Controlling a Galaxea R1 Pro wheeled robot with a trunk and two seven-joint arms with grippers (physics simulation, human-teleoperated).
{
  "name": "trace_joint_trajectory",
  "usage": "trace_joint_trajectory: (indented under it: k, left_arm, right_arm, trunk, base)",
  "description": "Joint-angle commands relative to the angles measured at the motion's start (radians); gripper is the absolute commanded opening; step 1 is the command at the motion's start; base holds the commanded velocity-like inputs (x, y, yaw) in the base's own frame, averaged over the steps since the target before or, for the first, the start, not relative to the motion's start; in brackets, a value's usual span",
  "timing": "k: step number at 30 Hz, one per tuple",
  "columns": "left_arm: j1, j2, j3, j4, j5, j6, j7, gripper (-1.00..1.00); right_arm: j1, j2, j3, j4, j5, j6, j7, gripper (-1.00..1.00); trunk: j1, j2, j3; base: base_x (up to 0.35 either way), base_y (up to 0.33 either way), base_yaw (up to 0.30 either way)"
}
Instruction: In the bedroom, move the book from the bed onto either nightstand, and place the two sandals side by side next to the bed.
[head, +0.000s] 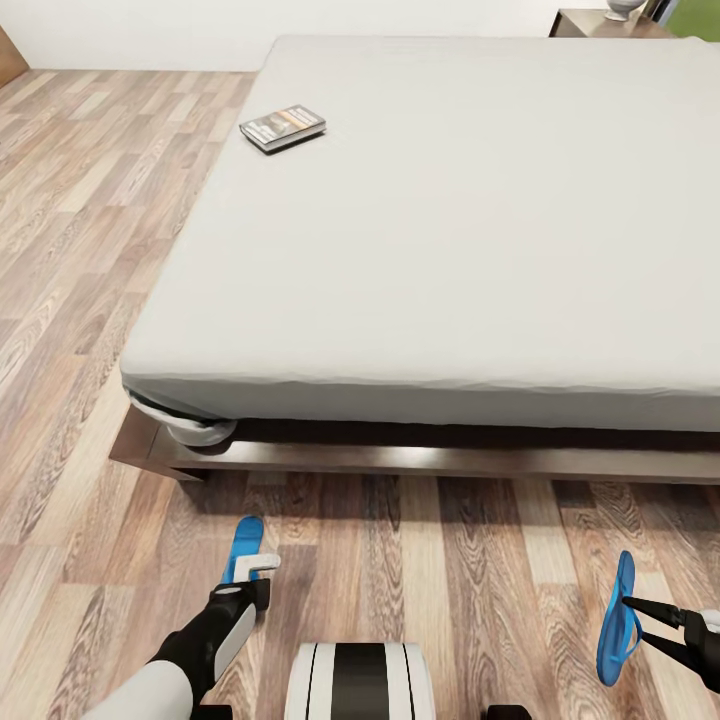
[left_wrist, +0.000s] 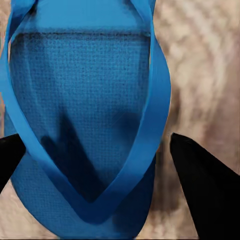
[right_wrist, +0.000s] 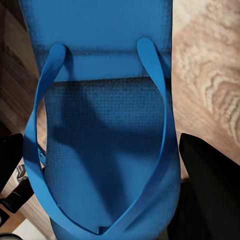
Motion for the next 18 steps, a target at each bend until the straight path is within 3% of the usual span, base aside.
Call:
trace_joint_trajectory:
  k: [1,18]
  left_arm:
    - [-0.001,0.000,-0.008,-0.002,0.011,0.005,0.009,1.00]
    - [-0.001,0.001,-0.008,-0.002,0.011,0.006,0.009,1.00]
  right_arm:
    - [-0.001,-0.001,0.007,0.001,-0.009,0.006,0.001,-1.00]
    - [-0.001,-0.001,0.007,0.001,-0.009,0.006,0.001,-1.00]
  trunk:
    - [0.000,0.000,-0.001]
    - [-0.001,0.000,0.007]
  base:
    - [0.000,0.000,0.000]
    - [0.000,0.000,0.000]
